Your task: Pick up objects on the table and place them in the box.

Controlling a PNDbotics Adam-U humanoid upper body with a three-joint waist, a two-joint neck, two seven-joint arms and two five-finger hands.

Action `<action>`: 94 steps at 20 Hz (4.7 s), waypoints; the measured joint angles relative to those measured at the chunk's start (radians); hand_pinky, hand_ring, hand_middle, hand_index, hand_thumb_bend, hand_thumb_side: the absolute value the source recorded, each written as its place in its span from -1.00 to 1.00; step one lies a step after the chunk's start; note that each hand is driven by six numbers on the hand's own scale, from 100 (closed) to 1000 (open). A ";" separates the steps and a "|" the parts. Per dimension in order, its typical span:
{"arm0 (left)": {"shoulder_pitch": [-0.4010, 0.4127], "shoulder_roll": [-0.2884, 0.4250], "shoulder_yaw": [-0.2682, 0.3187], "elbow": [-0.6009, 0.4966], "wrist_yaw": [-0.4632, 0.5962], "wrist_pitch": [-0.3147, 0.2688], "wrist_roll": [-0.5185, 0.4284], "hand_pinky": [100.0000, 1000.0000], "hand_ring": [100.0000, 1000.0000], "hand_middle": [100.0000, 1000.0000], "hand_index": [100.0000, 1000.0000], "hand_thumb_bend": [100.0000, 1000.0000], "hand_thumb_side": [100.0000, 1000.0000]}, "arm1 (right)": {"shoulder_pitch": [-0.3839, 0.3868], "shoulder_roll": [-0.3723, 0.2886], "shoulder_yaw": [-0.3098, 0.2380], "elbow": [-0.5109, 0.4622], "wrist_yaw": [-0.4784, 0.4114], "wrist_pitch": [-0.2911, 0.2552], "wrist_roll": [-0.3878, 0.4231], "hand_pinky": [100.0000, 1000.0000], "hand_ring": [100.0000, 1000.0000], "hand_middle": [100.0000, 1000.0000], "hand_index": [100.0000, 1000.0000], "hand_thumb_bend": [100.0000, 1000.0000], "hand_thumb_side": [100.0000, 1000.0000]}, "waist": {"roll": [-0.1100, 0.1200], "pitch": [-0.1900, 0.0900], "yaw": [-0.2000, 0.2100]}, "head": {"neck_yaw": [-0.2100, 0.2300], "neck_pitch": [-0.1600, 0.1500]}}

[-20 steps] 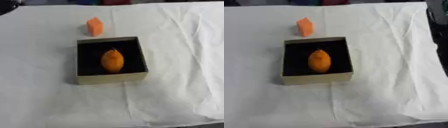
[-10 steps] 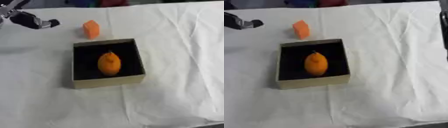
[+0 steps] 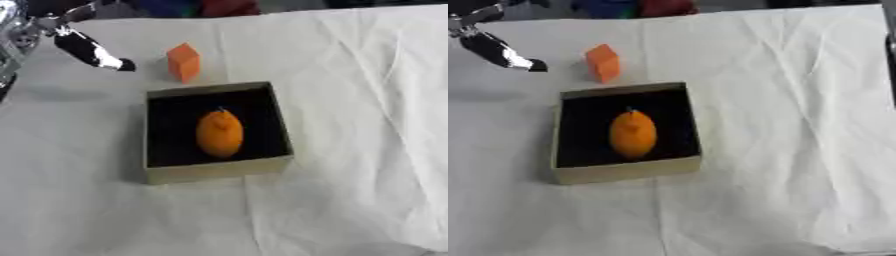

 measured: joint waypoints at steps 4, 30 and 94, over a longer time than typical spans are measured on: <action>-0.041 -0.050 0.053 0.067 -0.116 -0.060 -0.088 0.61 0.66 0.64 0.78 0.03 -0.05 | 0.000 0.005 -0.004 -0.001 0.000 0.003 -0.002 0.55 0.36 0.30 0.44 -0.96 0.53 | 0.003 0.011 -0.007 | 0.001 -0.010; -0.113 -0.165 0.164 0.122 -0.310 -0.211 -0.181 0.62 0.60 0.68 0.86 -0.43 -0.35 | 0.010 0.023 -0.032 -0.018 -0.007 0.034 -0.006 0.55 0.33 0.28 0.40 -0.98 0.54 | 0.017 0.034 -0.025 | 0.018 -0.031; -0.109 -0.215 0.176 0.109 -0.158 -0.128 -0.259 0.23 -0.02 0.11 0.38 -1.00 -0.58 | 0.061 0.078 -0.096 -0.030 -0.013 0.104 -0.031 0.55 0.24 0.22 0.34 -1.00 0.52 | 0.030 0.033 -0.053 | 0.052 -0.041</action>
